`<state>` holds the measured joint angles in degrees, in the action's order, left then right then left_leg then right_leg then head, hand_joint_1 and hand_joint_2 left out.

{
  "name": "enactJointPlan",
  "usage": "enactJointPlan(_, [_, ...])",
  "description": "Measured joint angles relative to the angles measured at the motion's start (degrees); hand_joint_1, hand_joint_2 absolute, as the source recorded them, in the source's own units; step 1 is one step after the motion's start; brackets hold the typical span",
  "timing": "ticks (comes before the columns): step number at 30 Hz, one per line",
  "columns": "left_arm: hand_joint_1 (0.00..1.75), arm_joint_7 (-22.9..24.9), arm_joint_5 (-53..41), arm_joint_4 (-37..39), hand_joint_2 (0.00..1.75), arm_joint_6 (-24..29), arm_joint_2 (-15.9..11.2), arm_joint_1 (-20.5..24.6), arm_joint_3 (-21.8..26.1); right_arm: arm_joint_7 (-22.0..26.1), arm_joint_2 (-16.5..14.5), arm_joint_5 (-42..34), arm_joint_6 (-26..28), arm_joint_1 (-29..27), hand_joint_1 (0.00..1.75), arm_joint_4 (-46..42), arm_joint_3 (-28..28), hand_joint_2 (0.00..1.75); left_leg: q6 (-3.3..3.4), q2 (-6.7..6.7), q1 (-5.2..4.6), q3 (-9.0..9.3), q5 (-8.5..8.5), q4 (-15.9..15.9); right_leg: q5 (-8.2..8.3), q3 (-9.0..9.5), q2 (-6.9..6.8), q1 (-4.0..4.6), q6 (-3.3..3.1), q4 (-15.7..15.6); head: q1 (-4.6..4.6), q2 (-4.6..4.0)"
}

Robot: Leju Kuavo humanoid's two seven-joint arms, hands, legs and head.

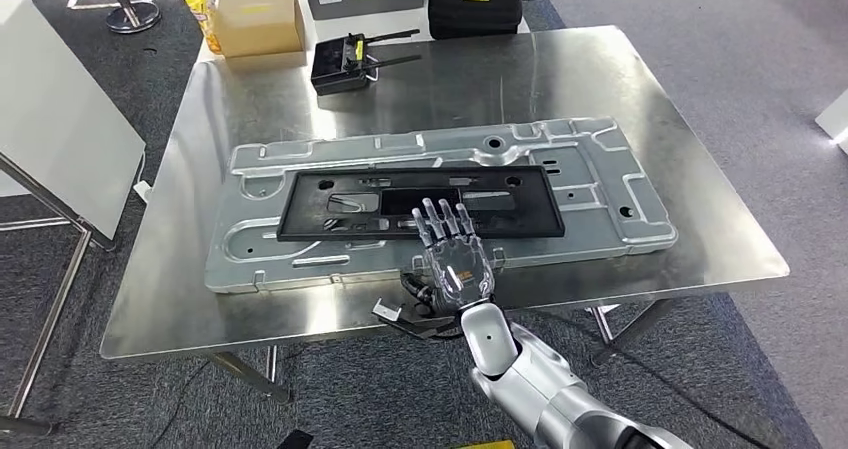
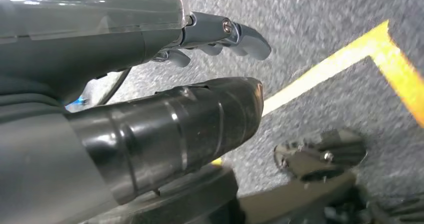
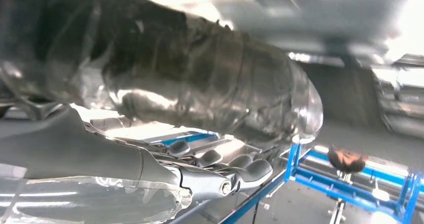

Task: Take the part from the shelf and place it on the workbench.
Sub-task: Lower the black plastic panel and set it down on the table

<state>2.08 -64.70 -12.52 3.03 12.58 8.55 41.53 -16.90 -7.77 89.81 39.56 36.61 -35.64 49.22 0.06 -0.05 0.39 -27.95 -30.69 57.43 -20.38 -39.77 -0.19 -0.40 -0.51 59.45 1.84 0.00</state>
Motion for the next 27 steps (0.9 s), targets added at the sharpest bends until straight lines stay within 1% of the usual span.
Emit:
enactJointPlan(1, [0.00, 0.0, 0.1, 0.0, 0.00, 0.0, 0.0, -0.1, 0.0, -0.1, 0.0, 0.0, 0.0, 0.1, 0.00, -0.1, 0.1, 0.00, 0.26, -0.05, -0.18, -0.27, 0.59, 0.1, 0.55, 0.01, -0.03, -0.06, 0.44, -0.3, -0.01, 0.00])
enactJointPlan(2, [0.00, 0.0, 0.1, 0.0, 0.00, 0.0, 0.0, -0.1, 0.0, -0.1, 0.1, 0.0, 0.0, 0.1, 0.00, -0.1, 0.2, 0.00, 0.59, -0.02, -0.09, -0.50, 1.24, -0.1, 0.98, -0.12, -0.03, -0.12, 0.82, -0.5, -0.02, 0.00])
enactJointPlan(3, [0.00, 0.0, 0.1, 0.0, 0.00, 0.0, 0.0, -0.2, 0.0, -0.2, 0.1, 0.0, 0.0, 0.2, 0.00, -0.2, 0.3, 0.00, 0.96, 0.08, -0.01, -0.85, 2.06, -0.4, 0.60, -0.40, 0.03, -0.17, 1.15, -0.4, 0.00, 0.00])
enactJointPlan(4, [0.00, 0.0, 0.1, 0.0, 0.00, 0.0, 0.0, -0.1, 0.0, -0.2, 0.2, 0.0, 0.0, 0.2, 0.00, -0.2, 0.3, 0.00, 1.38, 0.23, 0.10, -1.36, 3.01, -0.7, -0.88, -0.95, 0.10, -0.20, 1.40, 0.6, 0.03, 0.00])
enactJointPlan(5, [0.00, 0.0, 0.1, 0.0, 0.00, 0.0, 0.0, -0.1, 0.0, -0.3, 0.3, 0.0, 0.0, 0.2, 0.00, -0.3, 0.4, 0.00, 1.71, 0.38, 0.22, -2.02, 3.90, -1.0, -3.44, -1.75, 0.17, -0.24, 1.60, 2.7, 0.08, 0.00])
enactJointPlan(6, [0.00, 0.0, 0.2, 0.0, 0.00, 0.0, 0.0, -0.1, 0.0, -0.3, 0.3, 0.0, 0.0, 0.3, 0.00, -0.3, 0.4, 0.00, 1.94, 0.48, 0.14, -2.87, 4.64, -1.0, -6.64, -2.65, 0.21, -0.30, 1.80, 6.0, 0.11, 0.00])
enactJointPlan(7, [0.00, 0.0, 0.2, 0.0, 0.00, -0.1, 0.0, -0.1, 0.0, -0.4, 0.3, 0.0, 0.0, 0.3, 0.00, -0.3, 0.5, 0.00, 2.07, 0.54, 0.11, -3.80, 5.30, -0.9, -9.40, -3.47, 0.21, -0.34, 1.98, 9.9, 0.15, 0.00])
enactJointPlan(8, [0.00, 0.0, 0.2, 0.0, 0.00, -0.1, 0.0, -0.2, 0.0, -0.4, 0.4, 0.0, 0.0, 0.2, 0.00, -0.3, 0.6, 0.00, 2.07, 0.58, 0.08, -4.73, 5.90, -0.7, -11.05, -3.90, 0.20, -0.37, 2.17, 13.4, 0.15, 0.00])
enactJointPlan(9, [0.00, 0.0, 0.2, 0.0, 0.00, -0.1, 0.0, -0.2, 0.0, -0.4, 0.4, 0.0, 0.0, 0.2, 0.00, -0.3, 0.7, 0.00, 2.04, 0.61, 0.06, -5.67, 6.47, -0.6, -11.41, -3.60, 0.20, -0.39, 2.30, 15.5, 0.14, 0.00])
enactJointPlan(10, [0.00, 0.0, 0.2, 0.0, 0.00, -0.1, 0.0, -0.2, 0.0, -0.4, 0.5, 0.0, 0.0, 0.2, 0.00, -0.3, 0.7, 0.00, 1.95, 0.63, 0.06, -6.59, 6.99, -0.3, -10.71, -2.34, 0.19, -0.43, 2.34, 15.5, 0.15, 0.00])
enactJointPlan(11, [0.00, 0.0, 0.2, 0.0, 0.00, -0.2, 0.0, -0.2, 0.0, -0.5, 0.6, 0.0, 0.0, 0.2, 0.00, -0.4, 0.8, 0.00, 1.82, 0.62, 0.06, -7.43, 7.47, -0.1, -9.51, -0.06, 0.18, -0.46, 2.29, 13.5, 0.15, 0.00])
enactJointPlan(12, [0.00, 0.0, 0.2, 0.0, 0.00, -0.2, 0.0, -0.2, 0.0, -0.5, 0.6, 0.0, 0.1, 0.3, 0.00, -0.4, 0.9, 0.00, 1.62, 0.60, 0.06, -8.19, 7.90, 0.2, -8.74, 3.12, 0.20, -0.46, 2.12, 9.8, 0.15, 0.00])
enactJointPlan(13, [0.00, 0.0, 0.2, 0.0, 0.00, -0.2, 0.0, -0.2, 0.0, -0.7, 0.6, 0.0, 0.1, 0.4, 0.00, -0.6, 0.9, 0.00, 1.37, 0.57, 0.00, -8.87, 8.26, 0.6, -8.71, 6.22, 0.23, -0.35, 1.86, 5.6, 0.14, 0.00])
enactJointPlan(14, [0.00, 0.1, 0.2, 0.0, 0.00, -0.3, 0.0, -0.3, 0.0, -0.8, 0.6, 0.0, 0.1, 0.5, 0.00, -0.7, 1.0, 0.00, 1.06, 0.55, -0.06, -9.31, 8.69, 0.8, -8.90, 8.42, 0.28, -0.20, 1.52, 2.3, 0.10, 0.00])
enactJointPlan(15, [0.00, 0.1, 0.2, 0.0, 0.00, -0.3, 0.0, -0.3, 0.0, -0.9, 0.6, 0.0, 0.1, 0.6, 0.00, -0.8, 1.1, 0.00, 0.72, 0.54, -0.11, -9.61, 9.13, 0.9, -9.30, 9.67, 0.34, -0.03, 1.18, 0.2, 0.11, 0.00])
enactJointPlan(16, [0.00, 0.1, 0.3, 0.0, 0.00, -0.3, 0.0, -0.3, 0.0, -1.0, 0.6, 0.0, 0.1, 0.7, 0.00, -0.9, 1.2, 0.00, 0.36, 0.53, -0.10, -9.79, 9.62, 0.9, -9.31, 9.79, 0.38, 0.20, 0.82, -0.5, 0.13, 0.00])
enactJointPlan(17, [0.00, 0.1, 0.3, 0.0, 0.00, -0.3, 0.0, -0.3, 0.1, -1.1, 0.6, 0.0, 0.1, 0.7, 0.00, -1.0, 1.4, 0.00, -0.02, 0.49, -0.04, -9.88, 10.06, 0.7, -8.73, 9.40, 0.35, 0.15, 0.37, -0.6, 0.16, 0.00])
enactJointPlan(18, [0.00, 0.1, 0.3, 0.0, 0.00, -0.3, 0.0, -0.4, 0.1, -1.1, 0.6, 0.0, 0.1, 0.7, 0.00, -1.0, 1.5, 0.00, -0.36, 0.41, 0.07, -10.17, 9.76, 1.0, -8.18, 9.04, 0.23, 0.07, -0.09, -0.8, 0.21, 0.00])
enactJointPlan(19, [0.00, 0.1, 0.3, 0.0, 0.00, -0.3, 0.0, -0.5, 0.1, -1.1, 0.6, 0.0, 0.1, 0.7, 0.00, -1.0, 1.6, 0.00, -0.70, 0.34, 0.17, -10.66, 8.45, 1.8, -7.47, 8.51, 0.12, -0.02, -0.63, -1.0, 0.15, 0.00])
enactJointPlan(20, [0.00, 0.2, 0.3, 0.0, 0.00, -0.3, 0.0, -0.6, 0.1, -1.1, 0.5, 0.0, 0.1, 0.7, 0.00, -1.0, 1.6, 0.00, -1.00, 0.27, 0.25, -11.36, 6.11, 3.6, -6.68, 7.83, 0.01, -0.19, -1.08, -1.2, 0.08, 0.00])
enactJointPlan(21, [0.00, 0.2, 0.3, 0.0, 0.00, -0.3, 0.0, -0.6, 0.2, -1.1, 0.5, 0.0, 0.1, 0.7, 0.00, -1.0, 1.6, 0.00, -1.25, 0.25, 0.32, -12.24, 2.99, 6.6, -5.94, 7.00, -0.06, -0.16, -1.35, -1.2, 0.00, 0.00])
enactJointPlan(22, [0.00, 0.2, 0.3, 0.0, 0.00, -0.3, 0.0, -0.7, 0.2, -1.1, 0.5, 0.0, 0.1, 0.6, 0.00, -1.0, 1.6, 0.00, -1.46, 0.26, 0.34, -13.10, 0.07, 10.3, -5.15, 5.99, -0.07, -0.13, -1.50, -1.2, -0.07, 0.00])
enactJointPlan(23, [0.00, 0.2, 0.3, 0.0, 0.00, -0.3, -0.1, -0.7, 0.2, -1.1, 0.5, 0.0, 0.1, 0.5, 0.00, -1.0, 1.6, 0.00, -1.63, 0.26, 0.36, -13.65, -1.77, 13.9, -4.37, 4.94, -0.10, -0.09, -1.49, -1.1, -0.07, 0.00])
enactJointPlan(24, [0.00, 0.2, 0.3, 0.0, 0.00, -0.3, -0.1, -0.7, 0.2, -1.0, 0.5, 0.0, 0.1, 0.3, 0.00, -1.0, 1.6, 0.00, -1.74, 0.26, 0.36, -13.62, -2.22, 16.5, -3.60, 3.84, -0.13, -0.06, -1.43, -1.0, -0.07, 0.00])
enactJointPlan(25, [0.00, 0.2, 0.3, 0.0, 0.00, -0.3, -0.1, -0.8, 0.2, -0.9, 0.5, 0.0, 0.1, 0.1, 0.00, -1.0, 1.6, 0.00, -1.78, 0.26, 0.36, -12.79, -1.36, 17.4, -2.87, 2.76, -0.17, -0.06, -1.33, -0.9, -0.07, 0.00])
enactJointPlan(26, [0.00, 0.2, 0.3, 0.0, 0.00, -0.3, -0.1, -0.8, 0.2, -0.8, 0.6, 0.0, 0.1, -0.2, 0.00, -1.0, 1.5, 0.00, -1.77, 0.27, 0.36, -10.99, 0.26, 16.3, -2.20, 1.77, -0.19, -0.08, -1.20, -0.8, -0.07, 0.00])
enactJointPlan(27, [0.00, 0.2, 0.4, 0.0, 0.00, -0.3, -0.1, -0.9, 0.2, -0.7, 0.6, 0.0, 0.1, -0.5, 0.00, -1.2, 1.3, 0.00, -1.68, 0.26, 0.36, -8.07, 1.52, 13.3, -1.53, 0.89, -0.19, -0.11, -1.00, -0.6, -0.07, 0.00])
